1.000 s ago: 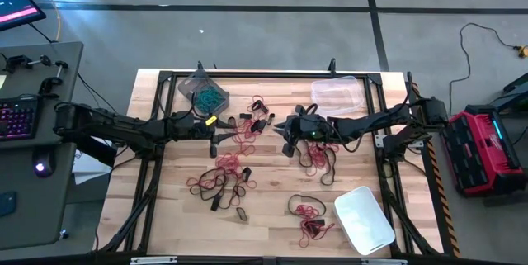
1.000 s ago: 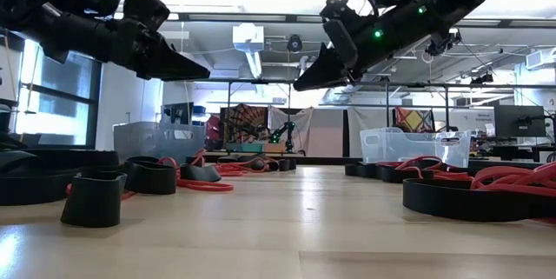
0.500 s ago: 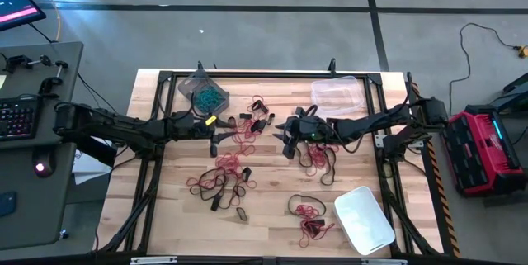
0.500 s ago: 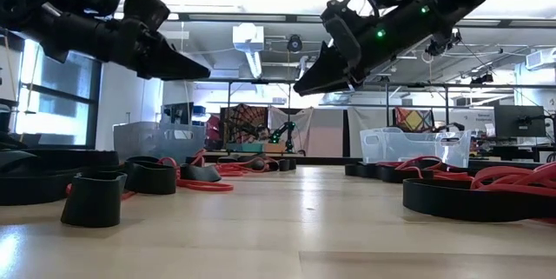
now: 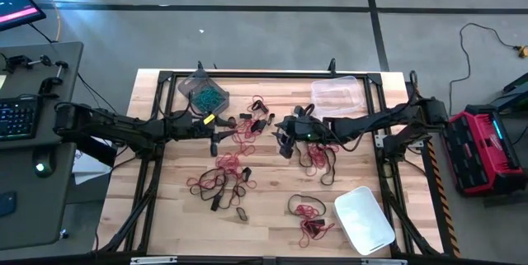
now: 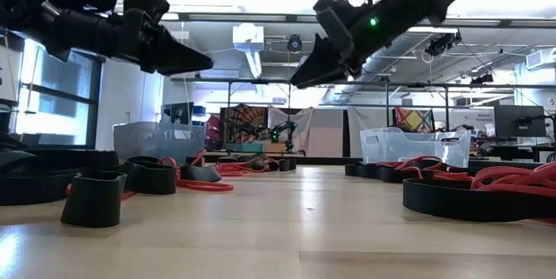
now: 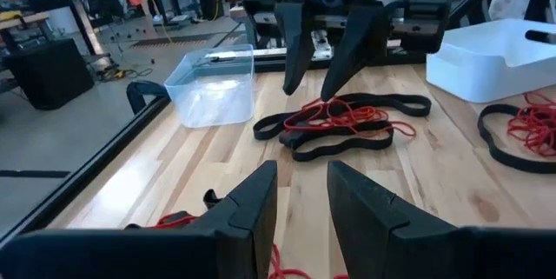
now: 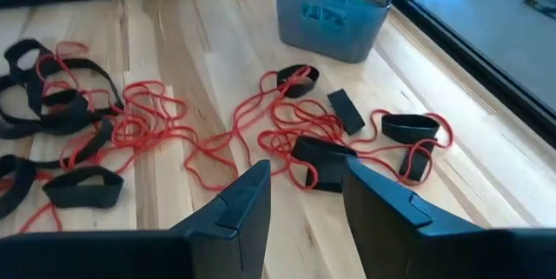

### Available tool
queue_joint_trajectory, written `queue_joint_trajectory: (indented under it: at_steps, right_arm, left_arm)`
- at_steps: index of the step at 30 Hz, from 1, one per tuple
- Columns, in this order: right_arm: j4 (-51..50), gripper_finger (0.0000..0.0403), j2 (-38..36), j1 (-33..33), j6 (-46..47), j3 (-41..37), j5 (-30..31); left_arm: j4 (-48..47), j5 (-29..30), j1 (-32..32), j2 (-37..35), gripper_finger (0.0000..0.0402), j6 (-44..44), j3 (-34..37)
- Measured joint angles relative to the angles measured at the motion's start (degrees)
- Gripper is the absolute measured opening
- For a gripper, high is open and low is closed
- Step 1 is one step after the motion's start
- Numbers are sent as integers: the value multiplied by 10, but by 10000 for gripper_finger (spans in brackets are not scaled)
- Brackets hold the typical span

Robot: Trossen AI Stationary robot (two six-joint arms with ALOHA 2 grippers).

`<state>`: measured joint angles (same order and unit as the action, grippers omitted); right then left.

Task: Sort rubber bands into baskets
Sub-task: Put the red rubber band into the transparent bin

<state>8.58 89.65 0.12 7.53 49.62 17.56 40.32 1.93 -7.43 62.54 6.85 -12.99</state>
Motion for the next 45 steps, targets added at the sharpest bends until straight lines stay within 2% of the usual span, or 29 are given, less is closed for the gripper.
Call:
queue_joint_trajectory:
  at_steps: [5,11,16,19,23,33,39,45]
  right_arm:
    - [-45,134,0,-5,-10,40,-9]
    - [-21,134,4,-15,14,43,-68]
    - [26,134,51,-16,16,47,-75]
    - [34,134,86,-17,16,66,-100]
    - [33,134,109,-20,12,82,-103]
    - [29,134,113,-37,15,85,-102]
    - [42,134,134,-39,-3,85,-102]
    - [67,134,175,-56,7,85,-103]
  left_arm:
    - [-1,0,0,0,94,8,0]
    - [-2,0,0,0,94,9,0]
    - [-2,1,0,0,94,8,0]
    - [-2,1,0,0,94,8,0]
    - [-8,2,0,0,94,-6,0]
    - [-5,2,0,0,94,-8,0]
    - [-17,-22,0,0,93,-8,0]
    - [-20,-26,0,0,64,2,0]
